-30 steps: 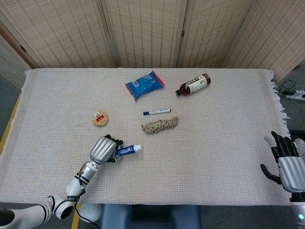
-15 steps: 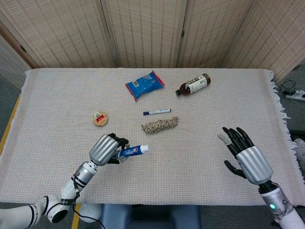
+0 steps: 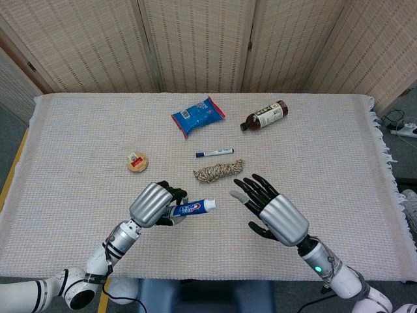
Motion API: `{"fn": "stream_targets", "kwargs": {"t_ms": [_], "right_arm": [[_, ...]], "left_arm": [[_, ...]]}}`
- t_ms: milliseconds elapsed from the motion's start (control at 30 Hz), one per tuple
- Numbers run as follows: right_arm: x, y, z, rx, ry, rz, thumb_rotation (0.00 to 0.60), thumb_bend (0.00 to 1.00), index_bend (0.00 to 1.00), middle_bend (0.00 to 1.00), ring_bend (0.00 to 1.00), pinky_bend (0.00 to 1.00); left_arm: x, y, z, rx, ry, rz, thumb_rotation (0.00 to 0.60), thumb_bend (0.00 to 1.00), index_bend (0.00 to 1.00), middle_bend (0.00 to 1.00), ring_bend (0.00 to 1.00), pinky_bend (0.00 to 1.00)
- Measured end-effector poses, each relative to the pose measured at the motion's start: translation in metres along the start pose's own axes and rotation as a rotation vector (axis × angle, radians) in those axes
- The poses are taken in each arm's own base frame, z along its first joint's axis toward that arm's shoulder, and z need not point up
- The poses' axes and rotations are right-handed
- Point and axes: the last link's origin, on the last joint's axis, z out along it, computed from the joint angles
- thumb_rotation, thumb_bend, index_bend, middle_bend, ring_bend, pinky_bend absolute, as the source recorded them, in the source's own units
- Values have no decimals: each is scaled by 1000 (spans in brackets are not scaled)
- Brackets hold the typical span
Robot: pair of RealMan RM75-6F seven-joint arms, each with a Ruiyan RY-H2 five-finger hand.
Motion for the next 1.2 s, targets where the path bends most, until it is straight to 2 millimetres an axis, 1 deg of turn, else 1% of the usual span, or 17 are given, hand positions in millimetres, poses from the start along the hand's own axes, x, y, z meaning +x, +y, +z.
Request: {"fn": "stream_targets", "kwargs": {"t_ms": [267,467,700,1200], "right_arm": [[-5,-16,31,39,22,27,600,376,0,7,36,0],[-10,-24,47,58,20,30,600,376,0,6,35,0],[-11,-28,57,69,23,34,600,376,0,6,34,0],[-9,-26,62,66,34,31,600,376,0,6,33,0]], "left_arm": [[4,10,1,-11,4,3,600,518,807,831,720,549],[7,16,0,-21,5,2,600,518,808,832,722,549],[10,21,-1,-28,11,1,600,519,809,835,723,549],[9,23,-3,-36,12,12,600,520,818,844,724,542]]}}
